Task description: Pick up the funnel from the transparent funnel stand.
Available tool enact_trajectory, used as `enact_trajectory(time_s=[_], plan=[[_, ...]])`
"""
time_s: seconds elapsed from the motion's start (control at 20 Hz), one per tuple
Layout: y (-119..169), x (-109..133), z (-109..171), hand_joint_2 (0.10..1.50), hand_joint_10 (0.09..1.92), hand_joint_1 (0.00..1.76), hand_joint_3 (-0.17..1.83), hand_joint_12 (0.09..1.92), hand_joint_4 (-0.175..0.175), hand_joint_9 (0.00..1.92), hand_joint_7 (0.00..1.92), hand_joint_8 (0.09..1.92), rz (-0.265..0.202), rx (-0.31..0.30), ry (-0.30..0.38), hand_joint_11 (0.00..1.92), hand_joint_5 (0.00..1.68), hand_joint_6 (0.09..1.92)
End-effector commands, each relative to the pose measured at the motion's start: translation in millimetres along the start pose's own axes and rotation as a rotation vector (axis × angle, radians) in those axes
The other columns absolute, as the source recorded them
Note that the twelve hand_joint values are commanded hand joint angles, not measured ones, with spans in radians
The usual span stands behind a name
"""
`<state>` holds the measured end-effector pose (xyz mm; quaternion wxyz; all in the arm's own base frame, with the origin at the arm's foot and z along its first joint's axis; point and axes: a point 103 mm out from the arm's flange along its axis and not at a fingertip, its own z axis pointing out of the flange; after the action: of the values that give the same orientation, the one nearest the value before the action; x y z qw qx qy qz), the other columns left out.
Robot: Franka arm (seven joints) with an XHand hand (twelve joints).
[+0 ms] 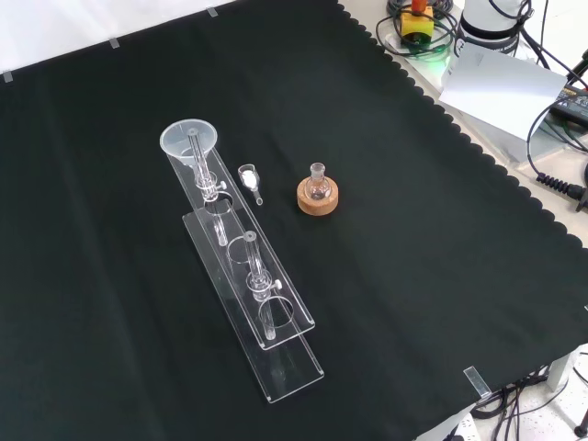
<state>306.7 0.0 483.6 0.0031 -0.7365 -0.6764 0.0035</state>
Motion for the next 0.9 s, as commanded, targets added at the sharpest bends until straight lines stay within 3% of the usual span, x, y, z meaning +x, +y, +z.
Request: enact_trajectory(time_s=[0.05, 0.5, 0.9], plan=[[1.3, 0.2, -0.2, 1.13, 0.61, 0.07, 0.43, 1.38, -0.007, 0.2, 0.01, 0.45, -0.001, -0.005, -0.011, 0.09, 0.17, 0.09], [6.8, 2.9, -2.7, 1.19, 0.6, 0.0, 0.43, 1.38, -0.001, 0.16, 0.0, 0.4, 0.004, -0.004, -0.022, 0.02, 0.17, 0.09], [26.5, -8.4, 8.8, 1.19, 0.6, 0.0, 0.42, 1.38, -0.001, 0.16, 0.0, 0.4, 0.05, 0.014, -0.017, 0.02, 0.17, 0.09]])
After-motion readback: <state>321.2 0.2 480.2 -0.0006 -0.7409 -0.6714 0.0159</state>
